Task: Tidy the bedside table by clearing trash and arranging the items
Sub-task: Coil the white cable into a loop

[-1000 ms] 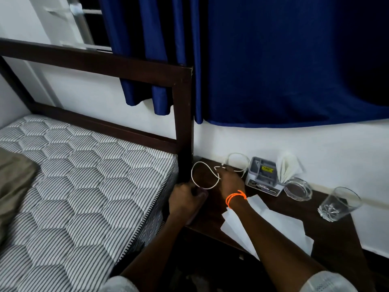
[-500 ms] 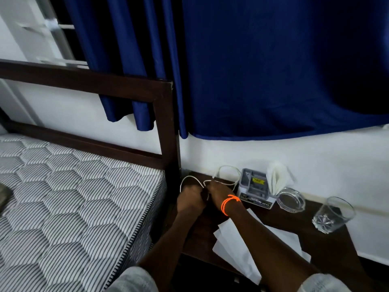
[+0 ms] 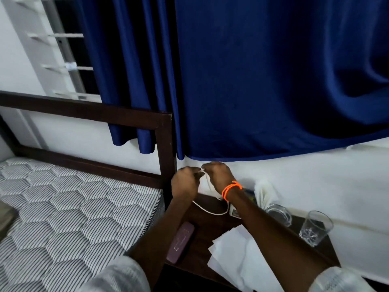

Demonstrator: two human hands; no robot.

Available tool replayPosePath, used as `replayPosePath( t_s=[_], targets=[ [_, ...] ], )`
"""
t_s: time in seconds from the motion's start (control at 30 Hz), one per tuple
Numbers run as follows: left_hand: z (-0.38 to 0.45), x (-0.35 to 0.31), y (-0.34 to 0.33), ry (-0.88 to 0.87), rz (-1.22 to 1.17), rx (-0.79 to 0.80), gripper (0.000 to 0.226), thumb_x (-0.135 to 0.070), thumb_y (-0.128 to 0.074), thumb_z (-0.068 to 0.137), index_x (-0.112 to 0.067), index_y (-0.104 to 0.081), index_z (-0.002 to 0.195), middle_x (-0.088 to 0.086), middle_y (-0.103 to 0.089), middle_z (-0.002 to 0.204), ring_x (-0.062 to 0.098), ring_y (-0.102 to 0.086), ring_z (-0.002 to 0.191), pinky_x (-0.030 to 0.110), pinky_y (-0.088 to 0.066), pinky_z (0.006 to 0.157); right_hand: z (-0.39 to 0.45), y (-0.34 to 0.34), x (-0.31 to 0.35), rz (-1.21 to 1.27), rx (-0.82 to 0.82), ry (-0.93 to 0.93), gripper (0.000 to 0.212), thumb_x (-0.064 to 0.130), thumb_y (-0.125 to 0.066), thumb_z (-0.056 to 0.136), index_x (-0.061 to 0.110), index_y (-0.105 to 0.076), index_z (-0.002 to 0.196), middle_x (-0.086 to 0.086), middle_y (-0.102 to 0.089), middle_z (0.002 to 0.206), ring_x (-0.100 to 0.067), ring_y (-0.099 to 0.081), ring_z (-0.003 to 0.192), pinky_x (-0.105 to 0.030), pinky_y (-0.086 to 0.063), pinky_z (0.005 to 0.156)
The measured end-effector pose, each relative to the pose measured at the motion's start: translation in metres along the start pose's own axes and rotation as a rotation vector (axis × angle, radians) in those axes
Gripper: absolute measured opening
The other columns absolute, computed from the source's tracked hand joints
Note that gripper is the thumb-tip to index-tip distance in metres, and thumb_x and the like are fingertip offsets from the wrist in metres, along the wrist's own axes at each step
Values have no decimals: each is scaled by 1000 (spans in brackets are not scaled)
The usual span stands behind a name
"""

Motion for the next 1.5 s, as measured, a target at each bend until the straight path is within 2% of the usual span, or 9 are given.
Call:
replayPosePath(
  t_s=[0.13, 0.3, 0.47, 0.57, 0.67, 0.83, 1.17, 1.27, 1.5],
  targets=[
    [14, -40, 46, -81, -154, -29, 22, -36, -65, 93, -32, -79, 109, 4, -80, 97, 24, -74, 91, 38, -59, 84, 5, 68, 24, -10, -64, 41, 30, 6, -54, 91, 16, -75, 109, -12, -68, 97, -32, -67, 90, -35, -53, 80],
    [17, -101, 108, -280, -217, -66, 12, -19, -73, 92, -15, -82, 98, 5, -75, 76, 17, -64, 66, 27, -42, 62, 5, 152, 50, -72, -158, 70, 26, 1, -54, 89, 13, -73, 102, -12, -66, 92, -34, -64, 84, -40, -54, 74],
    [17, -152, 165, -439, -222, -111, 12, -17, -72, 93, -16, -81, 102, -1, -72, 73, 14, -62, 63, 28, -49, 64, -8, 231, 68, -52, -255, 67, 20, 18, -59, 97, 17, -73, 110, -9, -70, 100, -30, -64, 91, -41, -54, 79],
    [19, -177, 186, -482, -226, -118, 11, -19, -70, 94, -14, -80, 95, 2, -69, 66, 15, -61, 59, 32, -52, 62, -16, 275, 73, -4, -348, 44, 18, 22, -60, 95, 21, -74, 106, -4, -71, 92, -26, -65, 85, -40, -55, 76],
    [19, -201, 201, -511, -243, -118, 13, -22, -71, 93, -14, -80, 92, 5, -75, 74, 22, -70, 71, 38, -58, 72, -22, 312, 72, 45, -394, 12, 15, 22, -60, 93, 22, -74, 98, 1, -72, 83, -21, -67, 74, -41, -57, 74],
    [22, -239, 216, -497, -361, -141, 18, -23, -76, 91, -13, -80, 105, -2, -80, 93, 8, -73, 83, 26, -59, 82, -34, 349, 61, 88, -381, -47, 12, 23, -63, 92, 25, -74, 89, 7, -69, 69, -14, -68, 65, -39, -60, 70],
    [35, -297, 227, -584, -416, -43, 16, -24, -79, 89, -17, -80, 104, -13, -76, 89, -1, -71, 85, 20, -58, 82, -47, 393, 56, 106, -355, 0, 15, 34, -70, 89, 20, -73, 85, -4, -66, 64, -20, -64, 56, -42, -58, 64],
    [38, -303, 229, -579, -464, -35, 17, -27, -80, 89, -17, -80, 103, -15, -75, 84, -5, -70, 78, 14, -56, 76, -46, 409, 58, 93, -392, 2, 18, 31, -65, 95, 16, -74, 89, 0, -67, 59, -11, -65, 50, -38, -60, 63],
    [32, -308, 217, -508, -489, 4, 13, -28, -77, 91, -17, -80, 97, -10, -74, 75, -9, -66, 65, 7, -48, 61, -43, 443, 53, 213, -432, -68, 18, 26, -62, 98, 12, -72, 92, -7, -71, 57, -17, -70, 49, -31, -63, 66]
  ],
)
Point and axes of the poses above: each hand's wrist, its own z-axis towards the middle knuckle, its own y-axis out of the back of the hand, x = y × z, the point moved 4 cm from there along z, towards the middle knuckle
